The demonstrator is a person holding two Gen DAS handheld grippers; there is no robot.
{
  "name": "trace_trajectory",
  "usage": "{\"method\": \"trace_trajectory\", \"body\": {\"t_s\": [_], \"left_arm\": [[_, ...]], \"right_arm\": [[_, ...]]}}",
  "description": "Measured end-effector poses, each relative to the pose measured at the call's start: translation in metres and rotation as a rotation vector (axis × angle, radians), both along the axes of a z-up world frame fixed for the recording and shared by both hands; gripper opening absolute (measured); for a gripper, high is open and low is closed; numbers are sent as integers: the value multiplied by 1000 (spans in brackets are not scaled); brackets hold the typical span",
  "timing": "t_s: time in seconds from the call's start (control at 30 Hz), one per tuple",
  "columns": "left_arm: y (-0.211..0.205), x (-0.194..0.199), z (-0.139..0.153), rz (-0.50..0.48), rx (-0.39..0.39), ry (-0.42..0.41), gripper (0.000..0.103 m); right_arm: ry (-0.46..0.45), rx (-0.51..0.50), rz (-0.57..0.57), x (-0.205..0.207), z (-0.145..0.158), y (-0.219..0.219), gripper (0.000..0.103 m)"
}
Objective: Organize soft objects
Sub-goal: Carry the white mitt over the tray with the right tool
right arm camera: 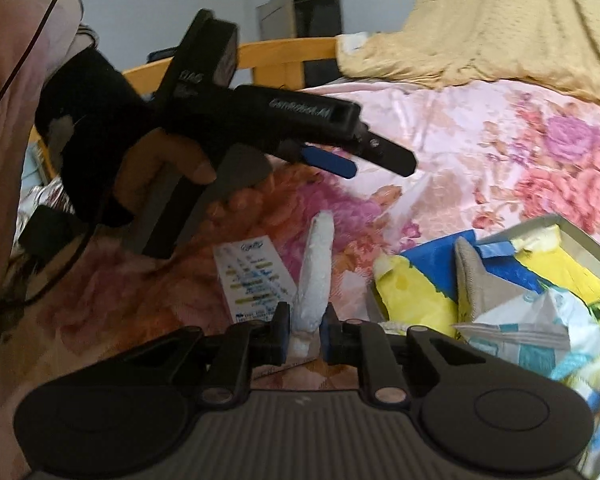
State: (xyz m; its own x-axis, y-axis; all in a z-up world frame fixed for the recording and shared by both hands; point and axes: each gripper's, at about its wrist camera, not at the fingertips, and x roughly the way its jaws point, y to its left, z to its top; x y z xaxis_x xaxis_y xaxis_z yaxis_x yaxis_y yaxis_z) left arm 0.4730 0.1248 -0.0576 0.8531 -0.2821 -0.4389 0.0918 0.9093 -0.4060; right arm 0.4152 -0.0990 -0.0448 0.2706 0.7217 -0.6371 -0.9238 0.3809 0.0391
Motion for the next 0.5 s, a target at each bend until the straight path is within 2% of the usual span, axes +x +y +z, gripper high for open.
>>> {"method": "trace_trajectory", "body": {"t_s": [0.03, 0.1, 0.23, 0.3, 0.4, 0.5], "left_arm": [[1, 1, -1, 6, -11, 4, 102], [2, 3, -3, 15, -37, 7, 102], [-2, 9, -2, 0, -44, -2, 102], [-4, 11, -1, -7, -39, -29, 102], [-13, 18, 3, -64, -18, -45, 102], [-25, 20, 6, -132, 9, -79, 102]], "right_arm": [[-8, -7, 15, 1, -1, 2, 19], [-37, -17, 40, 0, -1, 4, 27], [-76, -40, 60, 2, -3, 4, 36], [-58, -30, 38, 2, -1, -1, 52], [-29, 11, -5, 0, 0, -8, 59], [-13, 8, -16, -3, -3, -8, 60]]}}
